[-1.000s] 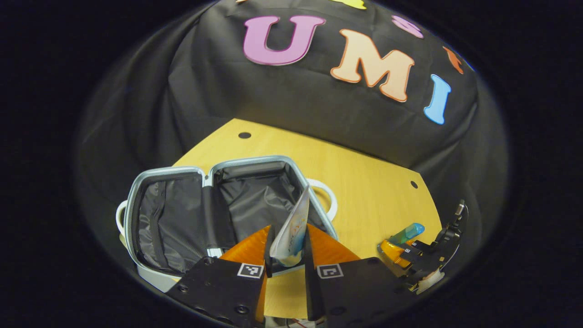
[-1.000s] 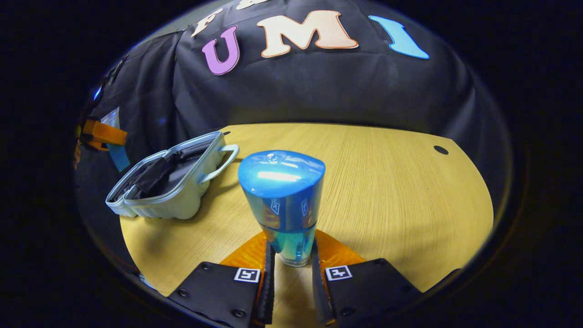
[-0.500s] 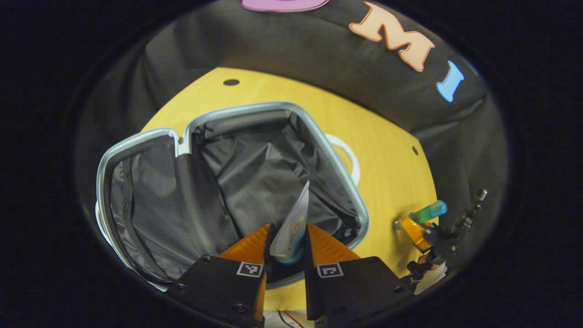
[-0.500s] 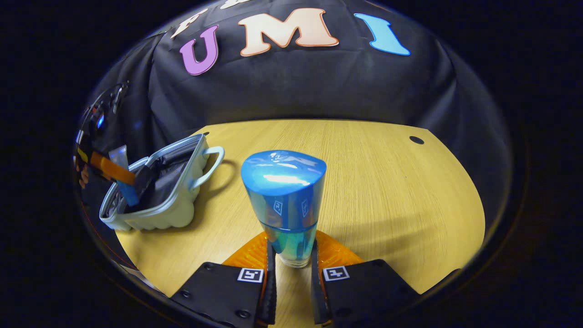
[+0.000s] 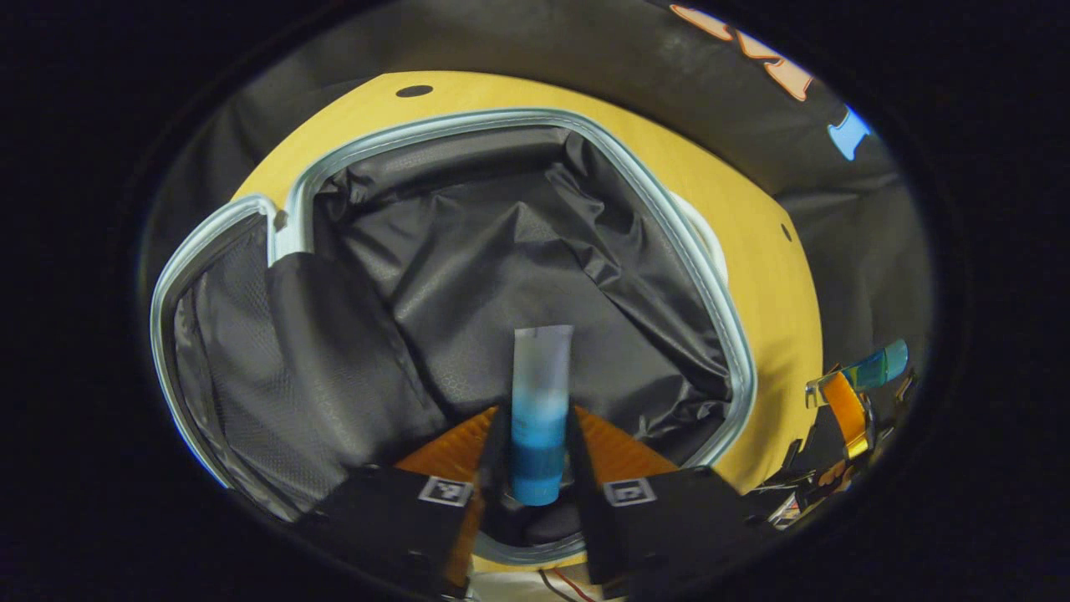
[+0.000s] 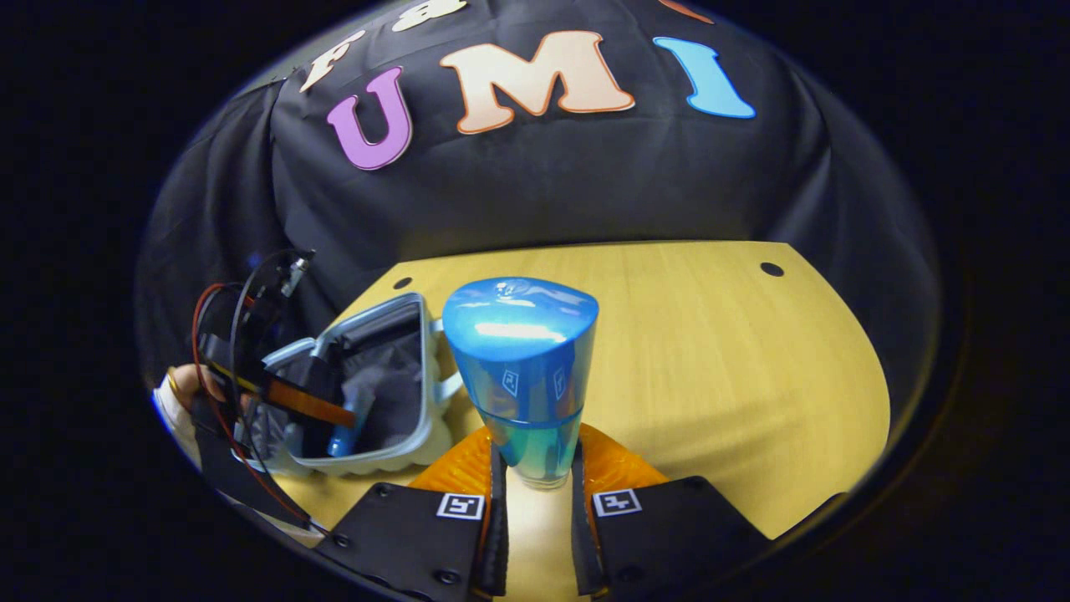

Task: First open the suitcase, pack the skin care products into it, and then close the suitcase.

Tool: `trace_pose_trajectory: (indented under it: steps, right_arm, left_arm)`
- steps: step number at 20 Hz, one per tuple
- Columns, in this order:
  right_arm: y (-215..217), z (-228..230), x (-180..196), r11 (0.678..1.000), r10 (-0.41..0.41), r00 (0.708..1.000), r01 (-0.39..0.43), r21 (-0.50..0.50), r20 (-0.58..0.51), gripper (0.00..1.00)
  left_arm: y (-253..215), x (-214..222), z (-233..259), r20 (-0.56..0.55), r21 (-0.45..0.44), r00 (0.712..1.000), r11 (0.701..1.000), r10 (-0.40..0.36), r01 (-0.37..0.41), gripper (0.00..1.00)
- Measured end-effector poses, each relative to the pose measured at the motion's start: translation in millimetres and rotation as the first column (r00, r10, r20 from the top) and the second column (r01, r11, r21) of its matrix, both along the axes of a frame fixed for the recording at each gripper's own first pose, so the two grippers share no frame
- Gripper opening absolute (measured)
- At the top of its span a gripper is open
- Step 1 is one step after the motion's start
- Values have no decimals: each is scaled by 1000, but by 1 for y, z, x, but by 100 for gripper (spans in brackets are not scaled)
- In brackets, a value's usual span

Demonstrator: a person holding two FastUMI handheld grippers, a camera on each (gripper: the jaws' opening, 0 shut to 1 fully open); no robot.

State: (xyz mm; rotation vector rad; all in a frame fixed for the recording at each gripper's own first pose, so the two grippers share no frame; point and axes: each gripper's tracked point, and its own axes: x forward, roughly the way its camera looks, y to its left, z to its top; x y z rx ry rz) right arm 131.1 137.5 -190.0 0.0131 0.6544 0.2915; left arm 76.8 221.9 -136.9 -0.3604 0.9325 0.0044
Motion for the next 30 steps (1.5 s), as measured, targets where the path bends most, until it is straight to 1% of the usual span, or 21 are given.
trace_pose_trajectory:
  steps: [3, 5, 7, 8, 9, 10, 12, 13, 14, 15, 16, 17, 19, 21, 22, 23, 24, 25, 26, 28, 30]
  right_arm:
    - [52, 3, -2, 997, 80, 997, -81, -11, -22, 33]
    - [87, 2, -2, 990, 142, 989, -142, -7, -38, 33]
    - [118, -9, -2, 981, 195, 978, -195, -1, -74, 33]
    - [133, -17, -2, 975, 222, 969, -224, -3, -104, 33]
    - [143, -25, -1, 968, 246, 960, -249, -12, -135, 33]
    - [152, -35, -2, 962, 266, 950, -274, -23, -166, 29]
    - [163, -49, -2, 951, 292, 931, -308, -40, -219, 29]
    - [171, -60, -1, 946, 299, 919, -321, -50, -256, 33]
    - [175, -71, -2, 941, 301, 907, -332, -61, -295, 29]
    - [175, -81, -3, 937, 294, 892, -339, -78, -344, 33]
    - [173, -90, -5, 933, 285, 876, -346, -96, -388, 29]
    - [171, -100, -8, 929, 278, 860, -354, -108, -427, 33]
    - [169, -116, -14, 924, 264, 833, -363, -119, -486, 29]
    - [165, -125, -12, 918, 253, 826, -369, -144, -504, 33]
    - [168, -122, -9, 923, 253, 829, -361, -131, -498, 29]
    - [169, -125, -9, 929, 243, 830, -347, -124, -501, 33]
    - [170, -125, -5, 936, 231, 832, -331, -117, -504, 29]
    - [169, -126, -3, 941, 219, 836, -318, -119, -504, 34]
    - [166, -127, 0, 939, 211, 845, -314, -136, -492, 31]
    - [161, -129, 0, 926, 218, 852, -334, -174, -475, 34]
    - [166, -121, -4, 925, 246, 852, -349, -152, -461, 42]
  left_arm:
    - [-10, 1, 19, 63, -30, 998, 1000, -3, 5, 84]
    - [-9, -4, 41, 133, -15, 991, 1000, -8, 10, 93]
    - [-3, -18, 60, 184, -5, 983, 1000, 2, -1, 93]
    - [4, -26, 70, 209, -7, 978, 1000, 20, -19, 95]
    - [10, -32, 78, 228, -11, 973, 999, 38, -36, 95]
    - [18, -41, 85, 249, -18, 967, 998, 58, -55, 95]
    - [36, -56, 95, 282, -37, 952, 993, 115, -109, 95]
    - [45, -66, 97, 288, -52, 947, 990, 143, -134, 95]
    - [55, -77, 99, 290, -68, 941, 984, 175, -162, 95]
    - [65, -87, 100, 293, -80, 934, 978, 207, -192, 95]
    - [75, -96, 99, 291, -89, 927, 971, 238, -222, 95]
    - [84, -105, 99, 292, -97, 917, 962, 271, -254, 95]
    - [102, -123, 100, 296, -115, 897, 944, 329, -308, 95]
    - [119, -140, 103, 292, -136, 878, 925, 379, -355, 95]
    - [126, -151, 106, 281, -146, 871, 915, 402, -376, 95]
    - [135, -163, 102, 270, -156, 862, 903, 428, -400, 95]
    - [144, -173, 101, 262, -163, 853, 892, 451, -422, 95]
    - [151, -183, 99, 252, -167, 843, 880, 475, -445, 95]
    - [160, -191, 100, 250, -171, 833, 869, 494, -464, 95]
    - [178, -201, 103, 244, -180, 810, 846, 532, -501, 95]
    - [199, -208, 105, 242, -187, 784, 821, 571, -540, 95]
